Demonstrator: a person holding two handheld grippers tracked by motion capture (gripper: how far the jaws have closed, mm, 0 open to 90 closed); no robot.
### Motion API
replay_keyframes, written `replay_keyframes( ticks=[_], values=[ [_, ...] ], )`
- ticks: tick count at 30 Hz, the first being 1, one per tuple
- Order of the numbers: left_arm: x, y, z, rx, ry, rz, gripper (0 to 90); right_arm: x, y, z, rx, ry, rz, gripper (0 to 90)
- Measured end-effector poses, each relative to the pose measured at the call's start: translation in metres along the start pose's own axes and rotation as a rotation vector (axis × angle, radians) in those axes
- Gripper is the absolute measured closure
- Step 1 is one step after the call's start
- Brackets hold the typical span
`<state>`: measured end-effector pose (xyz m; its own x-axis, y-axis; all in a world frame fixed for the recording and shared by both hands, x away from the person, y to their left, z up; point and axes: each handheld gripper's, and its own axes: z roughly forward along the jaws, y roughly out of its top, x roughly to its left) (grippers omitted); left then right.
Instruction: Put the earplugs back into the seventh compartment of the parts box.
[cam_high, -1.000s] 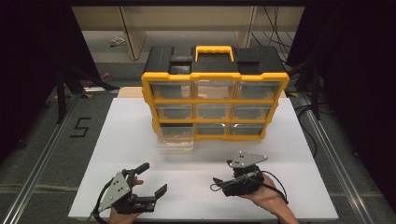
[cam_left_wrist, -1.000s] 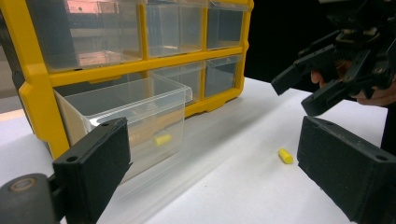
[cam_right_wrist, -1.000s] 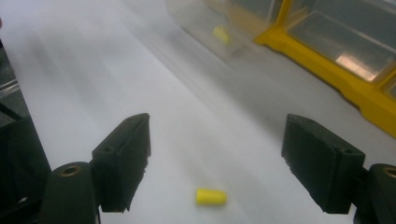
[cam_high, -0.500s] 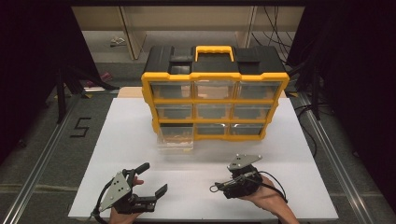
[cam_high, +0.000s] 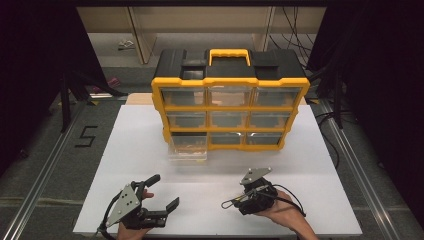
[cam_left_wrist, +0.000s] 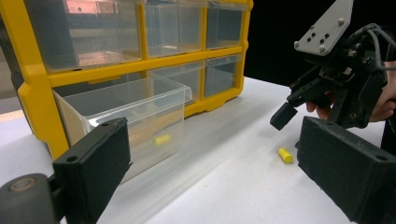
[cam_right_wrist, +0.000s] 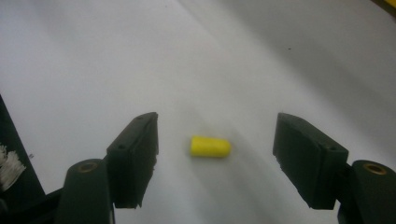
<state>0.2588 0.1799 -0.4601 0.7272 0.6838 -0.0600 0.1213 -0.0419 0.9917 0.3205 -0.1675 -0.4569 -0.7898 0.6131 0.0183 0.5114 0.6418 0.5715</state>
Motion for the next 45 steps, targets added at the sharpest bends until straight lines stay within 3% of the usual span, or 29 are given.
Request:
replay_keyframes(
  ticks=[20,31,38,45],
  values=[
    [0.0,0.0,0.001,0.003,-0.002,0.003,9.5,0.005,-0.003,0.019,0.055,-0.024,-0.053,52.4],
    [0.0,0.0,0.0,0.002,-0.003,0.001,9.6,0.002,-0.004,0.017,0.051,0.004,-0.045,65.0],
    [0.0,0.0,0.001,0.002,-0.005,0.001,9.6,0.001,-0.004,0.017,0.048,-0.009,-0.047,67.8],
    [0.0,0.0,0.001,0.002,-0.004,0.0,9.7,-0.003,-0.001,0.004,-0.04,-0.026,-0.027,67.8]
  ],
)
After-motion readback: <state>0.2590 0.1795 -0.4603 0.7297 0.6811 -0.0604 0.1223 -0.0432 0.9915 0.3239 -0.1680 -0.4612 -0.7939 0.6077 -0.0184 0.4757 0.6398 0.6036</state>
